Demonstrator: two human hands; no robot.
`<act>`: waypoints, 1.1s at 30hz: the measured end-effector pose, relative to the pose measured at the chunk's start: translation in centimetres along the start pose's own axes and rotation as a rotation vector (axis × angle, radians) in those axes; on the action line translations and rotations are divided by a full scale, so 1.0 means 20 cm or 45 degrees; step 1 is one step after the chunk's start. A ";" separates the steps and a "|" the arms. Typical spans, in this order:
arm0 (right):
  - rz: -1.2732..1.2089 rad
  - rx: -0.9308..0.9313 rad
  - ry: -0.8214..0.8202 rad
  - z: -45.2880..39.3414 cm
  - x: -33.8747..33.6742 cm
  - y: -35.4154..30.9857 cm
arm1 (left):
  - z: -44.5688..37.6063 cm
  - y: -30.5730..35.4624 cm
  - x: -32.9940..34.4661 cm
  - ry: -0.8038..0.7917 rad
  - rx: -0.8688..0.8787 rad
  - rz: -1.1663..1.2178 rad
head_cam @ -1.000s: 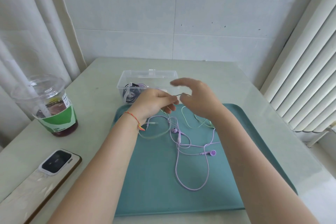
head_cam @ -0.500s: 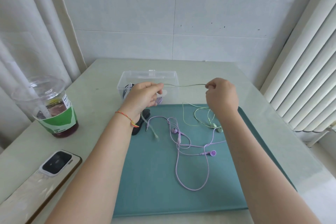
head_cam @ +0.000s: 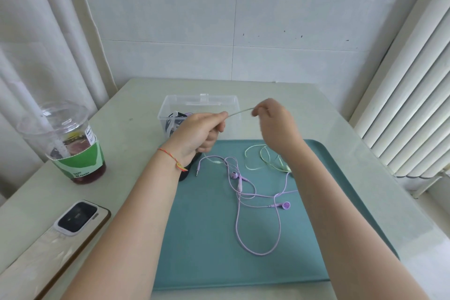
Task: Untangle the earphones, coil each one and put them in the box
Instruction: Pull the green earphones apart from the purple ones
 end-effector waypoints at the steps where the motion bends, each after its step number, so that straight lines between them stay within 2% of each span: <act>1: -0.013 0.062 0.126 -0.01 -0.06 0.04 | 0.00 0.00 -0.01 -0.018 -0.003 0.074; 3: 0.025 0.183 0.262 -0.03 -0.15 0.12 | 0.00 0.01 -0.02 -0.062 0.013 0.257; 6: 0.163 0.244 0.176 -0.03 -0.16 0.16 | 0.00 0.03 -0.02 -0.088 0.044 0.346; 9: 0.203 0.033 0.042 -0.02 -0.09 0.05 | 0.00 0.02 0.02 -0.055 0.030 0.152; 12: 0.168 -0.207 -0.140 0.03 0.03 -0.06 | 0.02 0.01 0.07 -0.090 -0.002 0.090; 14: 0.162 -0.253 -0.277 0.05 0.11 -0.08 | 0.02 0.01 0.09 -0.112 -0.018 0.128; 16: 0.142 -0.229 -0.322 0.06 0.13 -0.07 | 0.02 0.01 0.10 -0.142 -0.053 0.209; 21: -0.110 -0.125 -0.228 0.04 0.10 -0.06 | 0.03 0.00 0.15 -0.261 -0.172 0.368; 27: -0.085 -0.121 -0.133 0.03 0.08 -0.04 | 0.04 0.01 0.17 -0.319 -0.143 0.319; 33: -0.039 -0.124 -0.081 0.03 0.05 -0.05 | 0.04 0.02 0.20 -0.419 -0.061 0.479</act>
Point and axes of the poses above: each hand's wrist, its own z-axis away from the middle knuckle, its own x-axis out of the palm, y = z × x, the point moved 7 cm from there along -z, towards the middle knuckle, and after that the axes turned 7 degrees about -z, right-handed, at the moved point
